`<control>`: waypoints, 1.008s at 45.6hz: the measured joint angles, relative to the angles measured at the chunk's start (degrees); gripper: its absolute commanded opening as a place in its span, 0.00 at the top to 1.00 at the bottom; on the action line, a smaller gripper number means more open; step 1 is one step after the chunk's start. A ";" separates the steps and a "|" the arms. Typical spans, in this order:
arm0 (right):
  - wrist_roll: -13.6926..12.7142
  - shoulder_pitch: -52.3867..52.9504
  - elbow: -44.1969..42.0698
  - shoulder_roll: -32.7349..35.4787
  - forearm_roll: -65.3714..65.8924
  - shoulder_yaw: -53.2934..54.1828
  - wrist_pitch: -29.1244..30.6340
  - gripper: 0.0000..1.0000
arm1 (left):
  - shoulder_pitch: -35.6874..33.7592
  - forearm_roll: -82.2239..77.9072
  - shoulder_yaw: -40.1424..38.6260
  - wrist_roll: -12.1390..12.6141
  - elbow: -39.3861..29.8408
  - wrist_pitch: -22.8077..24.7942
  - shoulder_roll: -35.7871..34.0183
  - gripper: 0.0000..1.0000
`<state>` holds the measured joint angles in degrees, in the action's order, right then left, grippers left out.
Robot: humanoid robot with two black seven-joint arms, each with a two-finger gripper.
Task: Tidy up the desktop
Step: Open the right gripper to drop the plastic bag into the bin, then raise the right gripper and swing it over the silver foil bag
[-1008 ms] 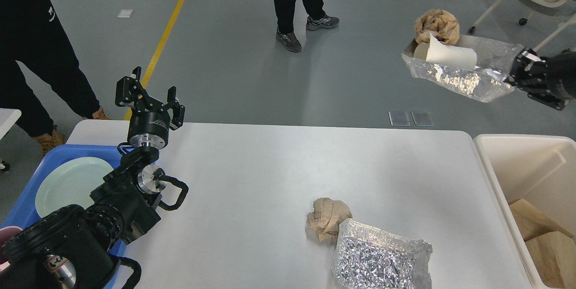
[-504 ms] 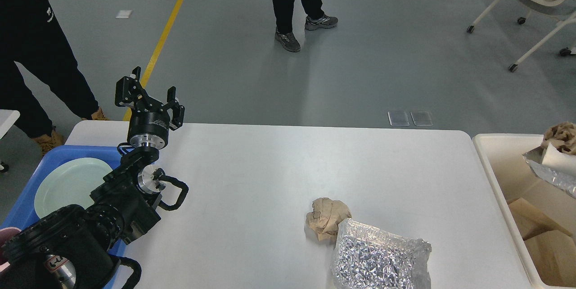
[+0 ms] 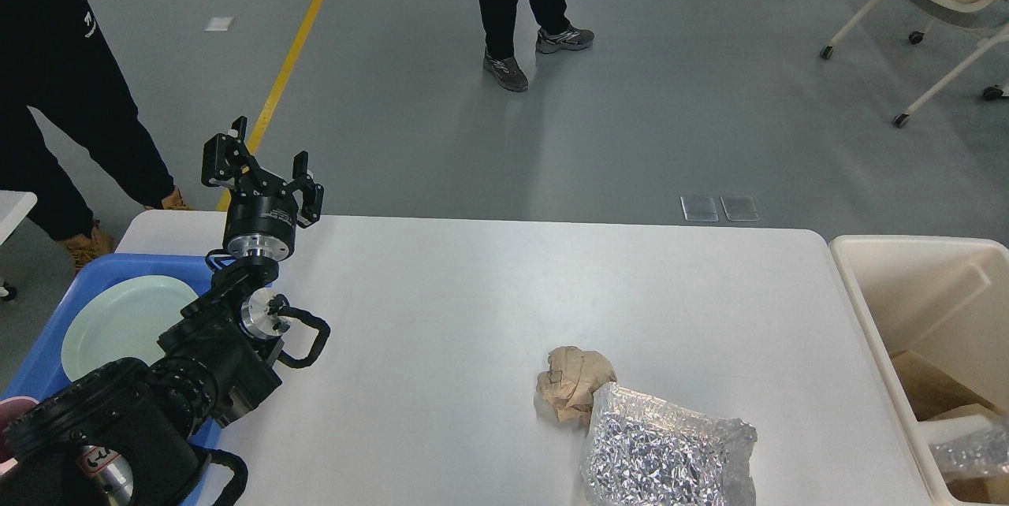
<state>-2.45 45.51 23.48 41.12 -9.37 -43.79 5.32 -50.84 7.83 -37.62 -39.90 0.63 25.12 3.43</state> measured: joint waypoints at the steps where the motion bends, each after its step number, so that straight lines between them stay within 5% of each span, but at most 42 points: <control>1: 0.00 0.07 0.00 -0.34 0.00 -0.08 0.04 0.00 | 0.00 0.00 0.00 0.00 0.00 0.00 0.00 0.04; 11: -0.01 5.11 0.09 -4.19 0.13 -2.68 0.58 0.00 | 0.00 -0.01 0.00 0.00 0.02 0.00 0.00 0.04; 23: 0.08 20.58 0.50 -14.61 0.03 -19.92 2.91 0.00 | 0.00 -0.02 0.00 0.00 -0.01 0.00 0.00 0.04; 33: 0.08 34.09 4.51 -24.43 -0.13 -23.72 15.73 0.00 | 0.02 0.00 0.00 0.00 0.05 0.00 0.00 0.04; 46: 0.08 56.64 25.89 -28.08 -0.13 -23.52 32.75 0.00 | 0.03 -0.01 0.00 0.00 0.03 0.00 0.00 0.04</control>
<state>-2.37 102.15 49.37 13.04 -9.50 -67.31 38.07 -50.81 7.83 -37.62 -39.90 0.66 25.11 3.43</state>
